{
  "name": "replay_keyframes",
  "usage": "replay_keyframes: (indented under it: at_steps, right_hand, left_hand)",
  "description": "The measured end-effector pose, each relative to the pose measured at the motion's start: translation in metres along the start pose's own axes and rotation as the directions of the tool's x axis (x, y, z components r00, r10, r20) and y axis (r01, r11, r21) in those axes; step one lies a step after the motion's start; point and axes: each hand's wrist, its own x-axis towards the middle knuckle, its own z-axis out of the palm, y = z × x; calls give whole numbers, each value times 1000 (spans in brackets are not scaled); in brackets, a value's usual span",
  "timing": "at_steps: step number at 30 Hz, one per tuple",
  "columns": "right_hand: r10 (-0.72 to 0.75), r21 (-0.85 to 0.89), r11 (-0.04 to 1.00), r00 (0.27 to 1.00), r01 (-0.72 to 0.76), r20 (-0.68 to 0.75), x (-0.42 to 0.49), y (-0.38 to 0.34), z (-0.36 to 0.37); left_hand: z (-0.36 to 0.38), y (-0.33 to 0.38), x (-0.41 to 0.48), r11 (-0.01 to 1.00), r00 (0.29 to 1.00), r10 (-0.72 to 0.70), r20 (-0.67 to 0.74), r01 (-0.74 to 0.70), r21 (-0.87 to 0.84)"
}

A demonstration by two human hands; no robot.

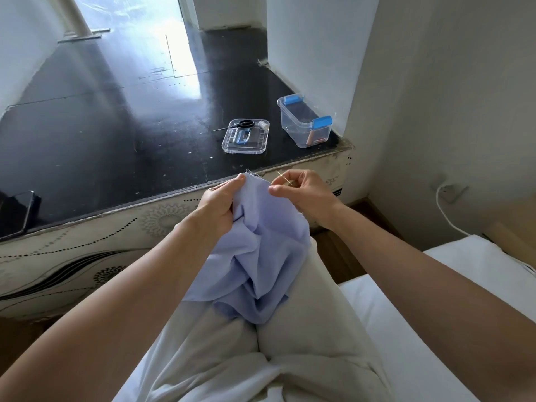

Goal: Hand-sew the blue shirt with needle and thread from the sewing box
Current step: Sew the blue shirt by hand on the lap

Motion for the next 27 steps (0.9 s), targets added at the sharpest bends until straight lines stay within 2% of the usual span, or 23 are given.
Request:
replay_keyframes:
  at_steps: [3,6,11,13,15,18,23,27]
  right_hand:
    - [-167,-143,979,977,148,-135,9,2,16]
    - [-205,-265,954,952,142,-226,17,9,26]
    - [-275,-303,934,923,190,-270,18,16,26]
    - [-299,-230,939,938,256,-176,13,14,21]
    - [-289,-128,949,957,290,22,5,11,15]
    - [-166,-82,977,941,198,294,-5,10,9]
    - [92,-136,990,887,-33,452,-12,12,6]
    - [257,-290,950,814,-115,521,-13,11,2]
  left_hand:
    - [1,0,-4,999,996,-34,78,32,25]
    - [3,-1,-6,996,984,-84,160,78,48]
    - [2,-2,-6,995,989,-94,116,90,35]
    - [3,-2,-6,996,991,-86,102,84,23]
    - [5,-2,-7,997,993,-77,87,77,13]
    - [7,-2,-7,997,994,-76,77,78,-28]
    - [8,-2,-7,995,992,-97,83,97,1]
    - [7,-1,-8,997,995,-77,69,77,4]
